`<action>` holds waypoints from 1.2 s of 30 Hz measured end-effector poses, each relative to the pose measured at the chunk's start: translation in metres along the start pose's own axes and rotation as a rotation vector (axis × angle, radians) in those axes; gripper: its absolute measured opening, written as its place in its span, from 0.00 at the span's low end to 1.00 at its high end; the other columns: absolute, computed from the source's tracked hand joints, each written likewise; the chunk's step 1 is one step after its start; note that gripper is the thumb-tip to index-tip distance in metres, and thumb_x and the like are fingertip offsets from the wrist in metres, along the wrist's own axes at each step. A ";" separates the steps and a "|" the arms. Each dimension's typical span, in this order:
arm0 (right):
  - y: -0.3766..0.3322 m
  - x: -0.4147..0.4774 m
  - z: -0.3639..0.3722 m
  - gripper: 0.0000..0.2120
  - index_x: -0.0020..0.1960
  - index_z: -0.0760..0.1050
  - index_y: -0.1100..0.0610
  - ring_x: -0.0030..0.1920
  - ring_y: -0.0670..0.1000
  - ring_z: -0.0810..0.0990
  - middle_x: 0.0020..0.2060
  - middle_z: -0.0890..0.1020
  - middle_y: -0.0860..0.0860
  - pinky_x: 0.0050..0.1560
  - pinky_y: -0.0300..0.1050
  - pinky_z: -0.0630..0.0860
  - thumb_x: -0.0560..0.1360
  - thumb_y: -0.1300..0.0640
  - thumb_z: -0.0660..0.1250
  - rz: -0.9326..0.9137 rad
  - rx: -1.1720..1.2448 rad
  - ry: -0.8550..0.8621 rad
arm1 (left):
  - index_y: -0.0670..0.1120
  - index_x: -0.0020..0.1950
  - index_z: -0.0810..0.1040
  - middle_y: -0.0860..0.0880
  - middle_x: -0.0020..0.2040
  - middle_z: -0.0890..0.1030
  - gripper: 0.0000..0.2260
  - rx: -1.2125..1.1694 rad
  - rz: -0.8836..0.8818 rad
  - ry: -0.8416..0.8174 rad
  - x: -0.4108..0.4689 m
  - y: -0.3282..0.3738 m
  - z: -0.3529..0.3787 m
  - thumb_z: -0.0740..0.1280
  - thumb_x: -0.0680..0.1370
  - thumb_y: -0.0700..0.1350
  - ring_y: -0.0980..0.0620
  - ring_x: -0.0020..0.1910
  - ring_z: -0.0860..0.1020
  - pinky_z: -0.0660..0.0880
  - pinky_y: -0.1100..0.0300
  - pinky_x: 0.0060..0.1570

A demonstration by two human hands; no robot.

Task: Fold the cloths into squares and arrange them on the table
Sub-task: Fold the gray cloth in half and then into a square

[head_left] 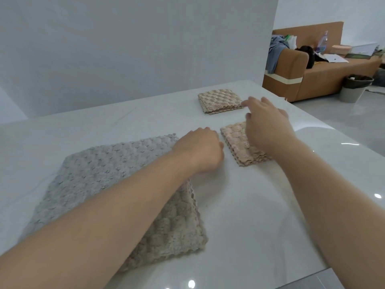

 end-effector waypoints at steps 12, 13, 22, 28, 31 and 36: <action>-0.187 -0.027 0.031 0.14 0.63 0.77 0.48 0.53 0.57 0.81 0.58 0.81 0.51 0.55 0.55 0.79 0.82 0.50 0.57 -0.303 0.186 -0.317 | 0.46 0.64 0.78 0.44 0.64 0.80 0.14 -0.182 -0.386 0.199 -0.118 -0.178 -0.010 0.60 0.83 0.50 0.42 0.65 0.76 0.71 0.51 0.62; -0.194 -0.029 0.033 0.14 0.63 0.77 0.48 0.52 0.56 0.81 0.59 0.81 0.51 0.55 0.54 0.79 0.82 0.50 0.57 -0.306 0.200 -0.320 | 0.46 0.61 0.79 0.44 0.60 0.82 0.12 -0.189 -0.389 0.226 -0.121 -0.189 -0.008 0.61 0.83 0.50 0.41 0.62 0.78 0.72 0.51 0.59; -0.184 -0.046 0.055 0.18 0.70 0.76 0.51 0.65 0.53 0.77 0.66 0.80 0.48 0.66 0.50 0.71 0.84 0.47 0.58 -0.273 0.192 -0.216 | 0.46 0.47 0.74 0.47 0.52 0.76 0.14 -0.155 -0.503 0.364 -0.134 -0.228 0.007 0.56 0.84 0.53 0.43 0.56 0.76 0.71 0.51 0.50; -0.174 -0.044 0.068 0.22 0.70 0.75 0.55 0.64 0.57 0.77 0.63 0.80 0.54 0.66 0.52 0.72 0.83 0.44 0.57 -0.152 0.183 -0.225 | 0.43 0.64 0.76 0.41 0.63 0.77 0.18 -0.127 -0.695 0.292 -0.141 -0.239 0.009 0.52 0.84 0.51 0.40 0.62 0.76 0.71 0.51 0.52; -0.173 -0.047 0.071 0.22 0.64 0.76 0.60 0.60 0.60 0.77 0.59 0.82 0.56 0.62 0.54 0.73 0.83 0.43 0.58 -0.123 0.187 -0.283 | 0.44 0.59 0.76 0.42 0.61 0.79 0.12 -0.147 -0.707 0.281 -0.143 -0.236 0.007 0.57 0.83 0.46 0.40 0.60 0.78 0.66 0.55 0.47; -0.171 -0.048 0.074 0.23 0.68 0.75 0.59 0.62 0.60 0.77 0.60 0.81 0.57 0.63 0.53 0.72 0.84 0.43 0.57 -0.114 0.202 -0.304 | 0.48 0.47 0.71 0.44 0.54 0.81 0.03 -0.123 -0.698 0.346 -0.147 -0.233 0.001 0.61 0.81 0.45 0.41 0.52 0.78 0.65 0.56 0.42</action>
Point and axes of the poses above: each hand's wrist, its own x-axis towards the middle knuckle, its own z-axis out of the palm, y = z × x, the point moved 3 cm from there along x, towards the middle knuckle
